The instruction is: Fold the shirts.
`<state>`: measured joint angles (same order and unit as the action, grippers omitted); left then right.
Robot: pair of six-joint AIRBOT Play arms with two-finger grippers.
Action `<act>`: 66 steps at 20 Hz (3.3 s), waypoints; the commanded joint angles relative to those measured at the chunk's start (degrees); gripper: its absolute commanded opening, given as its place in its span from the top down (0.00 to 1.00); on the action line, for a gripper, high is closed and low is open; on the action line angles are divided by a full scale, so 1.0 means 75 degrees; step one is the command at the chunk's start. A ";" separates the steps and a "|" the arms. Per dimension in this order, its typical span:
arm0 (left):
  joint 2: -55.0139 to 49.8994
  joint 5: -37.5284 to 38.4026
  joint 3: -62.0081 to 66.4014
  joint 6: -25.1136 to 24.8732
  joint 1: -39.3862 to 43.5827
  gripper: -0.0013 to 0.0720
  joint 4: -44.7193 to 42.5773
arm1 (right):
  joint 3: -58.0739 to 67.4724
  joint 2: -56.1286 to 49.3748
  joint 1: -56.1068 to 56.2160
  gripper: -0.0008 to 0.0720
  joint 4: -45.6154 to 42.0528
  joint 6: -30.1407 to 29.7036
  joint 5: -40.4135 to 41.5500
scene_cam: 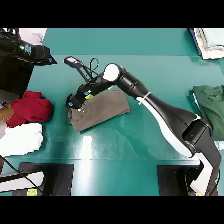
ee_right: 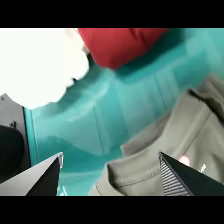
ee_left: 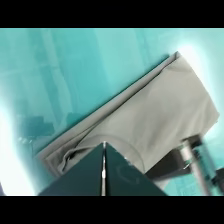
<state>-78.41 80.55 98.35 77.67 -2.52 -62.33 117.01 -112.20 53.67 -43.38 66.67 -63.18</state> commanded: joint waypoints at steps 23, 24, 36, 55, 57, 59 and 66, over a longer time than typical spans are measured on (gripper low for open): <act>-0.0006 0.0137 -0.0306 -0.0017 -0.0050 0.95 0.0166 | -0.3267 -0.0216 -0.3637 0.04 0.0679 0.0909 -0.1632; -0.0006 0.0140 -0.0309 -0.0015 -0.0050 0.95 0.0166 | -0.3002 -0.0391 -0.3386 0.05 0.0822 0.0906 -0.1629; -0.0006 0.0181 -0.0312 -0.0015 0.0842 0.95 0.0201 | -0.3133 0.1008 -0.3920 0.96 0.0764 0.0396 -0.1116; -0.0006 -0.1679 -0.0312 0.0050 0.3069 0.95 0.0192 | -0.6219 0.5033 -1.1698 0.96 0.0793 0.0525 0.1786; -0.0006 -0.1679 -0.0312 0.0047 0.3069 0.95 0.0192 | -0.6219 0.5298 -1.1724 0.96 0.0842 0.0525 0.1859; -0.0006 -0.1679 -0.0312 0.0047 0.3069 0.95 0.0189 | -0.6219 0.5796 -1.1873 0.96 0.0833 0.0525 0.1789; -0.0015 -0.1658 -0.0312 -0.0015 0.3069 0.95 0.0178 | -0.6222 0.7289 -1.2753 0.96 0.0568 0.0804 0.0857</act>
<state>-78.48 68.07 96.01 78.02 20.49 -60.93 70.39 -61.23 -39.22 -37.58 71.05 -53.04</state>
